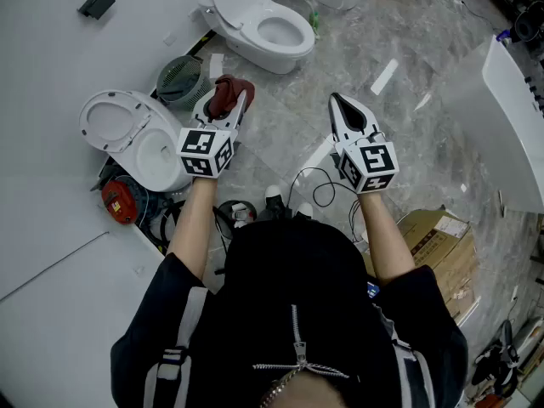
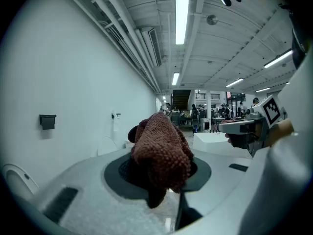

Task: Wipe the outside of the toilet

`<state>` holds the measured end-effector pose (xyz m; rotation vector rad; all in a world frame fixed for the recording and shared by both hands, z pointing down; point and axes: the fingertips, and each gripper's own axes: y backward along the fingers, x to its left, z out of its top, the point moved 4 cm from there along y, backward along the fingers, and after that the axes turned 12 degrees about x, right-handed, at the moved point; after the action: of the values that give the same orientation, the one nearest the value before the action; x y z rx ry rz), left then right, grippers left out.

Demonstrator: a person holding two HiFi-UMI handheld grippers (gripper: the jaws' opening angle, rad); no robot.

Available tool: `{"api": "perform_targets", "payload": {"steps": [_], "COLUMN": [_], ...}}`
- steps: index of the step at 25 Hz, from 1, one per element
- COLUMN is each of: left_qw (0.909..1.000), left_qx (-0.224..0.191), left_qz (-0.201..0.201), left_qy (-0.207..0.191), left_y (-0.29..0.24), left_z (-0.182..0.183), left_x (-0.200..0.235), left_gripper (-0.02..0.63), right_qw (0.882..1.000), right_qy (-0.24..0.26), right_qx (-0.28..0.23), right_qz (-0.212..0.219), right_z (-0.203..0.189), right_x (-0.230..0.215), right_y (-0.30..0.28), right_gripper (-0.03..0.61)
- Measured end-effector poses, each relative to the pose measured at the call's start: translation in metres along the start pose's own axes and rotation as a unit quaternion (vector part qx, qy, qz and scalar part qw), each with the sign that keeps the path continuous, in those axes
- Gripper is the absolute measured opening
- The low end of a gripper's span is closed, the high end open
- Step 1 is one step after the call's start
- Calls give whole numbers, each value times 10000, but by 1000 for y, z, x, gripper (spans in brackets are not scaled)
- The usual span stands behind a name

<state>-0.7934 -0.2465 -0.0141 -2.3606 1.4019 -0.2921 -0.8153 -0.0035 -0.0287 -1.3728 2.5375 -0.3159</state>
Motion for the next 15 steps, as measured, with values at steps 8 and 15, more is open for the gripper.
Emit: {"api": "perform_targets", "payload": {"steps": [8,15], "left_qw": [9999,9995], "left_qx": [120,218], "left_qz": [4,91], "left_qy": [91,195], "left_y": [0,-14], "left_z": [-12,-19], "left_x": [-33,-35], "left_gripper": [127,127], "right_qw": [9999,9996], "right_qy": [4,24], "right_qx": [168,207], "right_qz": [25,185], "right_z": [-20,-26], "right_x": [-11,-24], "right_y": [27,20], "right_gripper": [3,3]}}
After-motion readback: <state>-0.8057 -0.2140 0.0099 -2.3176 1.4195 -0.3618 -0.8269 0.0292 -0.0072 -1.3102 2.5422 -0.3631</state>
